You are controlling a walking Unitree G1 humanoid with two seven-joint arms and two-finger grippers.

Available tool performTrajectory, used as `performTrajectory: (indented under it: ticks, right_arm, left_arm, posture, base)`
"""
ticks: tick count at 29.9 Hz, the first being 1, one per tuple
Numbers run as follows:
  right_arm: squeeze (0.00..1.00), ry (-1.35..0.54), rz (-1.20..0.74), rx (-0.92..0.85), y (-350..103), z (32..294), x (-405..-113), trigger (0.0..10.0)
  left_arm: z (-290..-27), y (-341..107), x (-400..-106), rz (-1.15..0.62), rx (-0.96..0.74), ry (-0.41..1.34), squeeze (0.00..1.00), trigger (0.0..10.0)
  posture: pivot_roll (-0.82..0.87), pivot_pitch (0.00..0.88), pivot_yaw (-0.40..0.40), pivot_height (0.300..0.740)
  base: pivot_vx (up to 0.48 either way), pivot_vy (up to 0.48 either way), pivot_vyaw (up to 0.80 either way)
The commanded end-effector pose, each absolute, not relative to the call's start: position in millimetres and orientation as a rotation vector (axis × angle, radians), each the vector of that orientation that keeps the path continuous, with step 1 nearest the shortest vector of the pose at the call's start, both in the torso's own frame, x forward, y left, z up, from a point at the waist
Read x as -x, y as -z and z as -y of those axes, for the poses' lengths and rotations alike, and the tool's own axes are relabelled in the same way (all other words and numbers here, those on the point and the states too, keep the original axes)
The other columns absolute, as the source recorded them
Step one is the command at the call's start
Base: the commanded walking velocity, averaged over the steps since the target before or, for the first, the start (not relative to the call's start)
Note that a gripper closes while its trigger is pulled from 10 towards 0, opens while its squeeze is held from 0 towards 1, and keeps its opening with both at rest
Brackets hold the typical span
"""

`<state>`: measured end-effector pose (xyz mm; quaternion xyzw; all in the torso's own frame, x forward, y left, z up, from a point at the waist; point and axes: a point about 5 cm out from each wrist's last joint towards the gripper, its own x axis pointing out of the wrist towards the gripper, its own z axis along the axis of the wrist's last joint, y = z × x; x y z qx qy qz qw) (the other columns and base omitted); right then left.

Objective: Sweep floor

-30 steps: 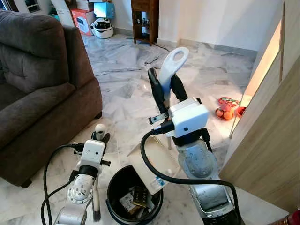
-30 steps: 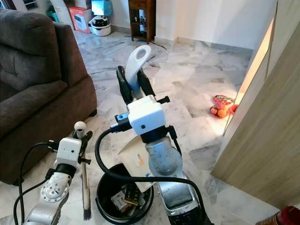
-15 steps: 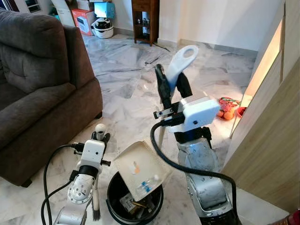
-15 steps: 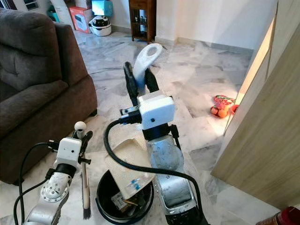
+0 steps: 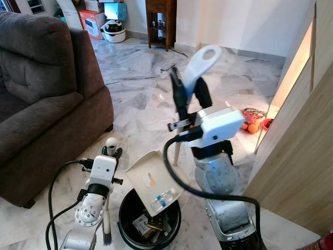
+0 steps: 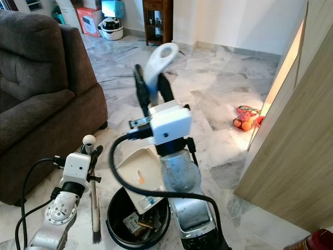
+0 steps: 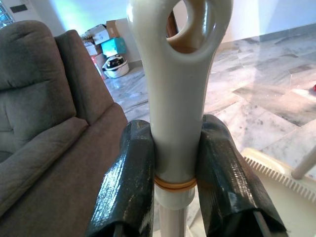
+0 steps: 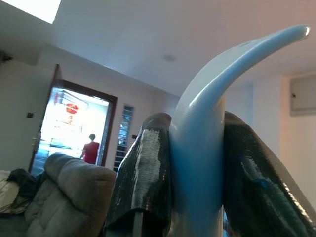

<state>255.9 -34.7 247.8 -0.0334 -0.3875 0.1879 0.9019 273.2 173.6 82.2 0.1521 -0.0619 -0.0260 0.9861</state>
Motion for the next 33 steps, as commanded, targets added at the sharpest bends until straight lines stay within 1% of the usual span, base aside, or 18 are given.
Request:
performTrajectory:
  ticks: [1, 2, 6, 10, 19, 27, 29, 31, 33]
  right_arm:
    - [0.0, -0.416, 0.96, 0.055, -273, 31, -240, 10.0]
    - [0.0, -0.434, 0.975, 0.082, -273, 28, -238, 10.0]
    - [0.0, -0.447, 0.98, 0.099, -273, 26, -237, 10.0]
    - [0.0, -0.496, 1.006, 0.201, -270, 20, -234, 10.0]
    - [0.0, -0.507, 0.957, 0.123, -268, 19, -236, 10.0]
    - [0.0, -0.498, 0.975, 0.096, -272, 18, -233, 10.0]
    - [0.0, -0.509, 0.994, 0.129, -273, 17, -232, 10.0]
    - [0.0, -0.544, 1.023, 0.203, -271, 11, -228, 10.0]
    - [0.0, -0.547, 1.022, 0.201, -270, 10, -227, 10.0]
  left_arm:
    - [-172, -94, -275, 0.19, -0.339, 0.067, 0.0, 10.0]
    - [-172, -95, -276, 0.19, -0.339, 0.067, 0.0, 10.0]
    - [-172, -95, -276, 0.194, -0.352, 0.075, 0.0, 10.0]
    - [-171, -95, -276, 0.193, -0.349, 0.076, 0.0, 10.0]
    - [-171, -95, -276, 0.195, -0.349, 0.072, 0.0, 10.0]
    - [-172, -96, -276, 0.197, -0.351, 0.068, 0.0, 10.0]
    - [-172, -96, -276, 0.198, -0.352, 0.068, 0.0, 10.0]
    - [-172, -96, -276, 0.198, -0.352, 0.067, 0.0, 10.0]
    - [-172, -96, -276, 0.198, -0.352, 0.067, 0.0, 10.0]
  posture:
    - [0.14, 0.007, 0.041, 0.74]
    - [0.14, 0.011, 0.042, 0.74]
    - [0.14, 0.016, 0.042, 0.74]
    - [0.14, 0.019, 0.044, 0.74]
    - [0.14, 0.019, 0.04, 0.74]
    - [0.15, 0.018, 0.038, 0.74]
    - [0.15, 0.018, 0.038, 0.74]
    - [0.15, 0.017, 0.038, 0.74]
    - [0.15, 0.017, 0.038, 0.74]
  base:
    - [0.0, 0.0, 0.0]
    - [0.0, 0.0, 0.0]
    - [0.0, 0.0, 0.0]
    - [0.0, 0.0, 0.0]
    - [0.0, 0.0, 0.0]
    - [0.0, 0.0, 0.0]
    - [0.0, 0.0, 0.0]
    - [0.0, 0.0, 0.0]
    - [0.0, 0.0, 0.0]
